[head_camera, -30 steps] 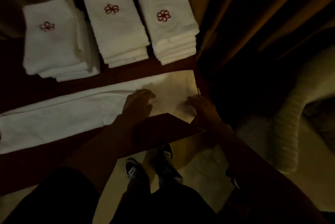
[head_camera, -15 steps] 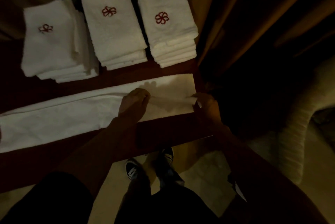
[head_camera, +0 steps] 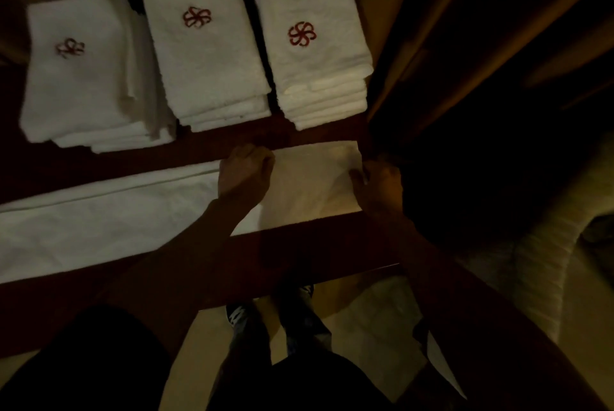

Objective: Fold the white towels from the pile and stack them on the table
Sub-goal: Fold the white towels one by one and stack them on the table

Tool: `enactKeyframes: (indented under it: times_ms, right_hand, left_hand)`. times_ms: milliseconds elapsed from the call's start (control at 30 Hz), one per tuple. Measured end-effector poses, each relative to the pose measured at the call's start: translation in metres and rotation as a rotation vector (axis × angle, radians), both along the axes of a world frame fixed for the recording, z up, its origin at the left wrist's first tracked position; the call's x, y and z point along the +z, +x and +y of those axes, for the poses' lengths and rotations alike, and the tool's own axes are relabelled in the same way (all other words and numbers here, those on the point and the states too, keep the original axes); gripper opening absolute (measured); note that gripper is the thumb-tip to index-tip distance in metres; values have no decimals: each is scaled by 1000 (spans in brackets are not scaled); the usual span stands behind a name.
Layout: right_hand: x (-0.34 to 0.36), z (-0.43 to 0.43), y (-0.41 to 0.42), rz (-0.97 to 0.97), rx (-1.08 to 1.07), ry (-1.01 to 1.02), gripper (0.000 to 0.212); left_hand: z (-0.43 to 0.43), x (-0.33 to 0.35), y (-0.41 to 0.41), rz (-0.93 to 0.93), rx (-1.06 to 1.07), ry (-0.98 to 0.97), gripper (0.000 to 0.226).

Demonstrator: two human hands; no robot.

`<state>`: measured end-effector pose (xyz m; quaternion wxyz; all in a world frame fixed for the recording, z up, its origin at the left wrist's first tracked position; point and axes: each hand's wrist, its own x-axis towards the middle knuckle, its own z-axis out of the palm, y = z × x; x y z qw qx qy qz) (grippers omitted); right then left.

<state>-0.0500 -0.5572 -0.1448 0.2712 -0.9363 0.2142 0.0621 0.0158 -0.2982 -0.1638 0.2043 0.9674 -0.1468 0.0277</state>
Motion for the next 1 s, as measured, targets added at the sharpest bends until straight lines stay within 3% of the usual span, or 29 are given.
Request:
enactKeyframes:
  times_ms: [200, 367, 600, 800, 1000]
  right_hand:
    - [2, 10, -6, 59, -60, -111, 52]
    - [10, 13, -20, 13, -102, -48, 56]
    - [16, 9, -52, 58, -288, -1, 51]
    - [6, 14, -74, 218, -455, 67, 58]
    - [-6, 25, -60, 157, -630, 316, 33]
  left_hand:
    - [-12, -4, -5, 37, -2, 49, 23]
    - [-35, 2, -3, 58, -180, -73, 24]
    - [-82, 7, 9, 61, -407, -122, 29]
    - [-105, -11, 23, 151, -455, 3, 48]
    - [-113, -12, 36, 207, -411, 60, 50]
